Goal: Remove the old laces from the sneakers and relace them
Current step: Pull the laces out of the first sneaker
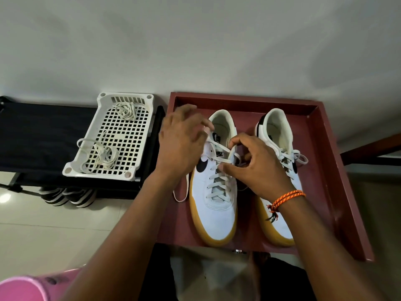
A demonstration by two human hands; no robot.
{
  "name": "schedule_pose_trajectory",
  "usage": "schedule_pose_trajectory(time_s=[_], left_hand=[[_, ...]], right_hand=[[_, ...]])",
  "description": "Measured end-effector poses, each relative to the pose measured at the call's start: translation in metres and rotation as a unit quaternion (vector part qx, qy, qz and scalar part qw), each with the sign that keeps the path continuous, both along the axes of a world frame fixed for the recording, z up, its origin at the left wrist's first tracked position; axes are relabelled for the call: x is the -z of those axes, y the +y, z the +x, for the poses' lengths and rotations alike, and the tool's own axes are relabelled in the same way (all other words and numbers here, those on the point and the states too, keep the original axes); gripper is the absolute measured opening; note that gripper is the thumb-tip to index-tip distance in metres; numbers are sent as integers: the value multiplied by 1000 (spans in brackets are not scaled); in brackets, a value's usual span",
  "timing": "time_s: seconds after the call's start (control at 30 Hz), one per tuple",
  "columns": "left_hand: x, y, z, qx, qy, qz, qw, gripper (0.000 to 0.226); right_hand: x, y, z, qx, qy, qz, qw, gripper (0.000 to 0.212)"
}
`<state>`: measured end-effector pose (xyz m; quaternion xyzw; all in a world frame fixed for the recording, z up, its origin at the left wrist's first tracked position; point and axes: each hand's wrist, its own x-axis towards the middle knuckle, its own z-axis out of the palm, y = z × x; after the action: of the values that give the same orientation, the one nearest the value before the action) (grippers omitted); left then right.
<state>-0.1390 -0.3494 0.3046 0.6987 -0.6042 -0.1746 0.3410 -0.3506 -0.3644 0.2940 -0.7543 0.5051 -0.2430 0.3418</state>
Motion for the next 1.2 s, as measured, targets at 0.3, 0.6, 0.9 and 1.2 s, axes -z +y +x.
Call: schedule_pose_trajectory(time_s=[0.3, 0.6, 0.9, 1.2], left_hand=[[-2, -1, -15, 23, 64, 31, 997, 16], [-27, 4, -18, -11, 640, 35, 767, 27], [-21, 1, -13, -98, 640, 66, 759, 31], [-9, -3, 4, -149, 241, 39, 958, 10]], right_hand=[[1, -2, -1, -3, 0, 11, 1000, 47], [0, -1, 1, -1, -2, 16, 1000, 45], [0, 5, 7, -11, 9, 24, 1000, 29], [-8, 5, 24, 34, -190, 74, 978, 6]])
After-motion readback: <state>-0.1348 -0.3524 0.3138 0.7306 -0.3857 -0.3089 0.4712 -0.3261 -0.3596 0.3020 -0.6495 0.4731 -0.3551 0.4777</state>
